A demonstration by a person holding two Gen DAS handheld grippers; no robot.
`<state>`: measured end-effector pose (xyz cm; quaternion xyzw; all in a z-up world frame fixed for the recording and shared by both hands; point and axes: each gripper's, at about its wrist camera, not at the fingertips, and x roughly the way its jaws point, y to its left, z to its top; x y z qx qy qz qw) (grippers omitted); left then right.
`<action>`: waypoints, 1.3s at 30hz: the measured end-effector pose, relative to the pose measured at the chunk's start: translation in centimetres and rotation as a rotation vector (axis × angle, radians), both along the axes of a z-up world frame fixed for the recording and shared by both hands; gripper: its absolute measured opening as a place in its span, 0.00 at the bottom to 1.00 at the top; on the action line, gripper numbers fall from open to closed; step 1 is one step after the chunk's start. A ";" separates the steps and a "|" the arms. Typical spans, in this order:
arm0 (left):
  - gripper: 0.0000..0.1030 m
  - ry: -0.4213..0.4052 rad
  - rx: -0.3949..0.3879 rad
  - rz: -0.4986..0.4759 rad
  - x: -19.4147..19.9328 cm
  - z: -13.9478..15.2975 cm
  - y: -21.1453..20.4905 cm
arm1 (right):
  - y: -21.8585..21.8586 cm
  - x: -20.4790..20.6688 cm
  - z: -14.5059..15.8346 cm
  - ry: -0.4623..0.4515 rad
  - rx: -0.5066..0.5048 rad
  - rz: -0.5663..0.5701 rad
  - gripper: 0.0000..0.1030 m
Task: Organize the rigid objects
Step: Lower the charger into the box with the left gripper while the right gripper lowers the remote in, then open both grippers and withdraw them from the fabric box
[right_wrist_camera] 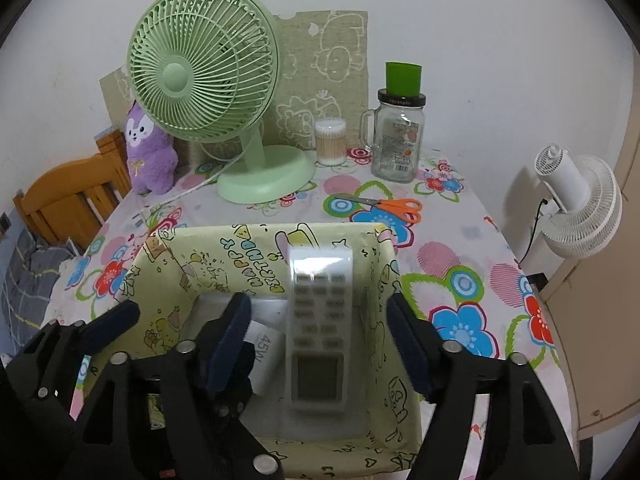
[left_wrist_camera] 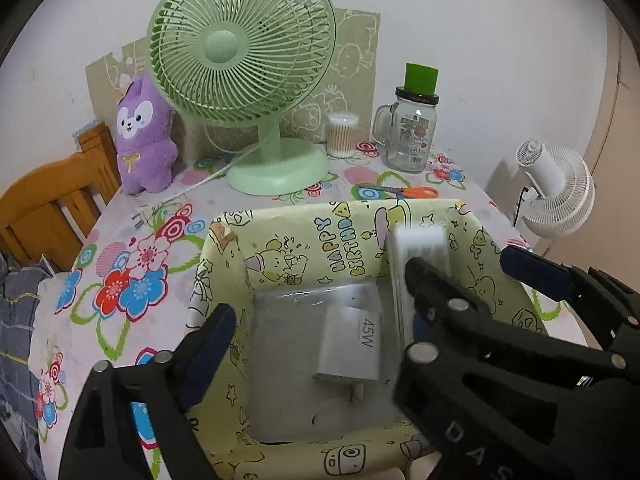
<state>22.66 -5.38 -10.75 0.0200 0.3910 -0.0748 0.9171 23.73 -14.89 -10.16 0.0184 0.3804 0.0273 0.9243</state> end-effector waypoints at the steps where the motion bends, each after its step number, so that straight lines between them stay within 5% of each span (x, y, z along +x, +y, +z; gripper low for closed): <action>1: 0.92 -0.004 0.002 -0.001 -0.1 0.1 0.0 | 0.0 -0.1 0.0 -0.001 0.006 0.002 0.75; 5: 0.97 -0.015 0.014 -0.011 -0.6 0.5 -0.1 | -0.1 -0.6 0.4 -0.009 0.003 -0.010 0.87; 13: 0.99 -0.031 0.013 -0.021 -2.5 1.6 -0.4 | -0.2 -2.6 1.5 -0.031 -0.004 -0.013 0.91; 39: 0.99 -0.080 0.025 -0.002 -9.9 4.2 0.2 | 0.6 -10.5 5.0 -0.116 -0.077 0.007 0.92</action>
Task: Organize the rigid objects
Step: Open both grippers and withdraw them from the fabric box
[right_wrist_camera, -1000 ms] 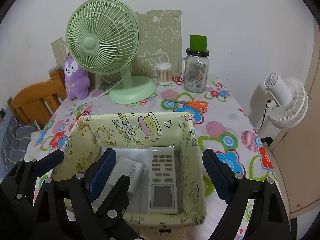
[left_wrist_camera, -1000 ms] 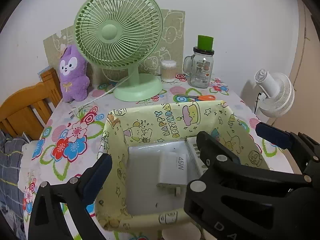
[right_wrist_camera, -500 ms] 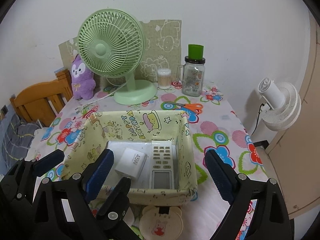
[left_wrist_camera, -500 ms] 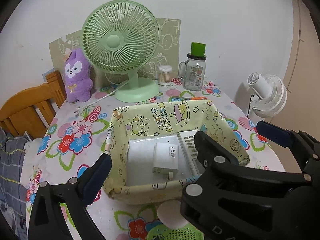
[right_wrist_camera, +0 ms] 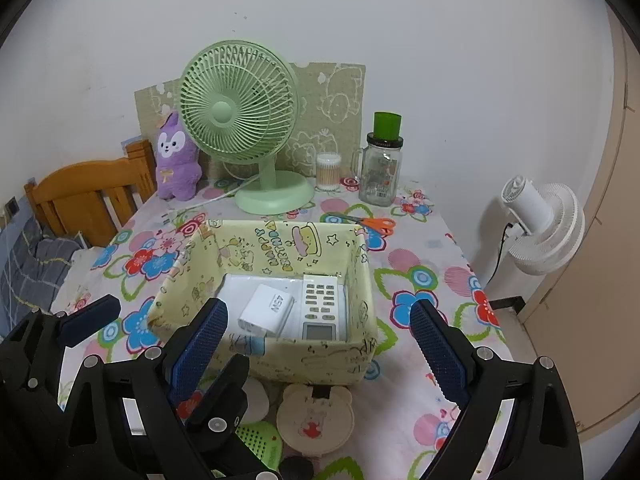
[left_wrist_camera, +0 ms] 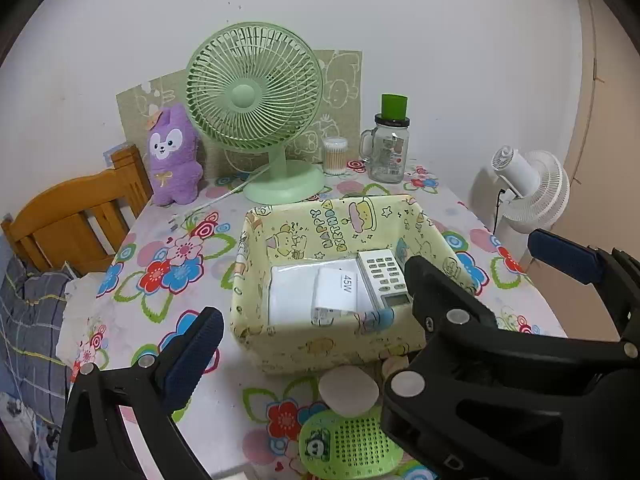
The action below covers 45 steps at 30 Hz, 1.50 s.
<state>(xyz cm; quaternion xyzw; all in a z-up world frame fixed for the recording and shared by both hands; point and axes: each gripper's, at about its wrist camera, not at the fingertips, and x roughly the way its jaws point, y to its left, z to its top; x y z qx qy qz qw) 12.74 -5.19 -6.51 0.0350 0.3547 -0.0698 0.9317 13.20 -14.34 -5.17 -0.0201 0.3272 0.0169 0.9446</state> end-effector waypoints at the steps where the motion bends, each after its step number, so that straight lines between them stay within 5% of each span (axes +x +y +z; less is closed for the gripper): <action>1: 0.99 -0.002 0.000 0.000 -0.3 0.1 0.0 | 0.1 -0.3 0.1 -0.003 -0.002 0.001 0.92; 25: 0.99 -0.033 -0.004 -0.005 -6.0 1.1 0.4 | 0.2 -6.6 1.2 -0.043 -0.009 0.026 0.92; 45: 0.99 0.008 -0.029 0.020 -8.4 -1.3 1.9 | 0.8 -9.1 -0.9 -0.032 -0.006 0.060 0.92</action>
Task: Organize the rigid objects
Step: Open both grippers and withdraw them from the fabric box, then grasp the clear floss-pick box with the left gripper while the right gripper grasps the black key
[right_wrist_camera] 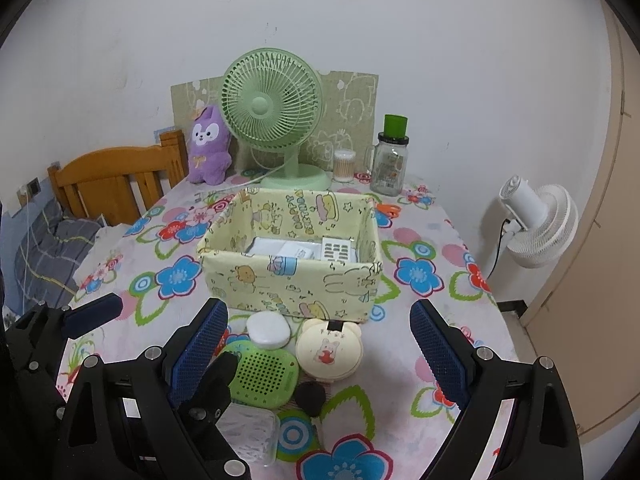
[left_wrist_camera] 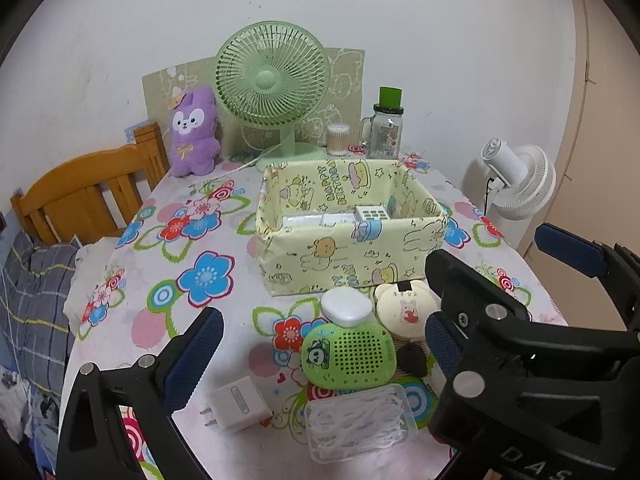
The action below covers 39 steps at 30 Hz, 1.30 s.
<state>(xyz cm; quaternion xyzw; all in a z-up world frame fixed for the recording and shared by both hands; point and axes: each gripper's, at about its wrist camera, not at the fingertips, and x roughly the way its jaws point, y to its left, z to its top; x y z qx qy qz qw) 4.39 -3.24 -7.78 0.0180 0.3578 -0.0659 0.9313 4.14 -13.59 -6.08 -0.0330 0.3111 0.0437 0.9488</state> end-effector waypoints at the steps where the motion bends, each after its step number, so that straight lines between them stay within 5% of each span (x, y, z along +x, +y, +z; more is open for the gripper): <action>1: 0.99 0.002 0.002 0.001 -0.1 -0.2 0.0 | 0.0 0.0 -0.2 0.001 -0.001 0.000 0.92; 39: 0.99 0.160 0.006 0.088 -1.2 -8.9 -2.5 | -2.7 0.2 -9.7 0.159 -0.003 -0.044 0.88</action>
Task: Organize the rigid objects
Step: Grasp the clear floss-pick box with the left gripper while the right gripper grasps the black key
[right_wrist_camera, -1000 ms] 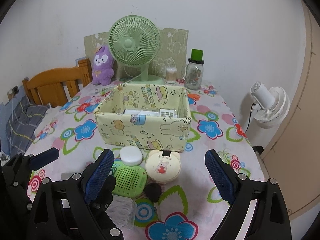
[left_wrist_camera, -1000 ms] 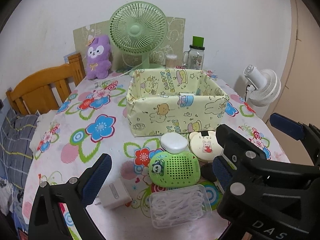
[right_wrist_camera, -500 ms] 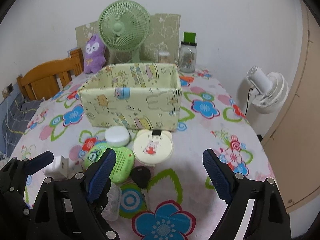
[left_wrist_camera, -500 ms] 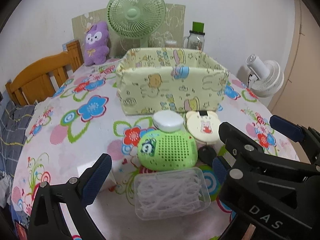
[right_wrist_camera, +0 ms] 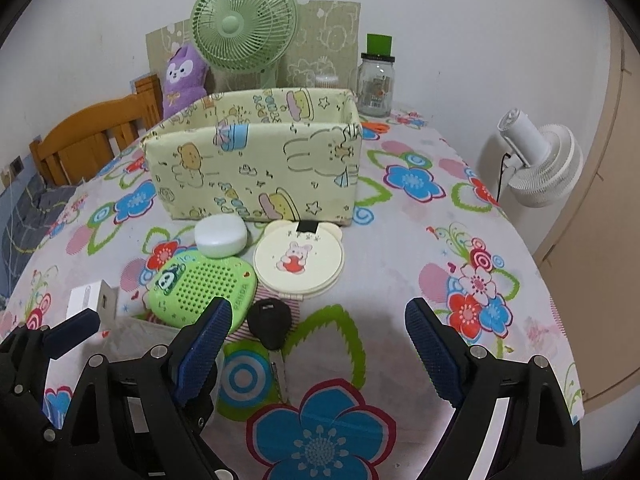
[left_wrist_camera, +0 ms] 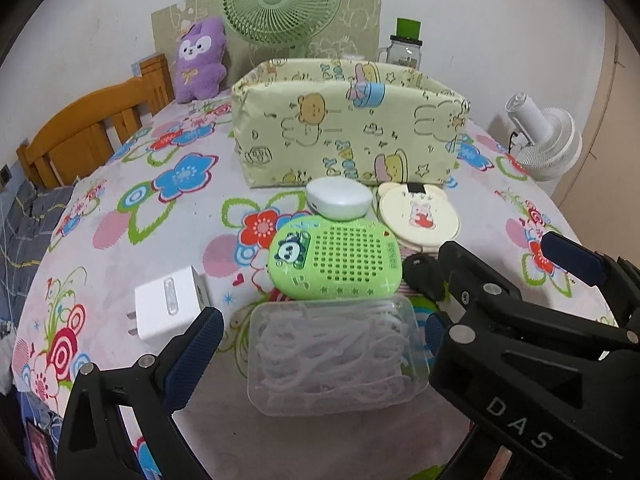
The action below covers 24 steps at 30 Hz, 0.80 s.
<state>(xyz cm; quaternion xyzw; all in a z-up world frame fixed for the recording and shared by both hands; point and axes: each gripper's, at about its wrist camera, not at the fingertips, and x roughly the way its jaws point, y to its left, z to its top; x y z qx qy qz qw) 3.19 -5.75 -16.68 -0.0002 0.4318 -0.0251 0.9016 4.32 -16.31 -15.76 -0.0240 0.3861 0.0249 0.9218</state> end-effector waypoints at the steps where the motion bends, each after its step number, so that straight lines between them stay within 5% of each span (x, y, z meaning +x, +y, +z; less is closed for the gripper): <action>1: 0.99 0.004 -0.001 0.001 0.0 -0.2 0.0 | 0.0 0.0 -0.2 0.005 -0.002 0.002 0.88; 13: 0.92 0.076 -0.006 0.006 0.2 -2.1 -0.5 | 0.2 0.4 -1.9 0.052 -0.005 0.013 0.88; 24: 0.88 0.050 0.014 -0.018 0.0 -2.0 -0.6 | 1.4 0.9 -2.4 0.057 -0.022 0.046 0.78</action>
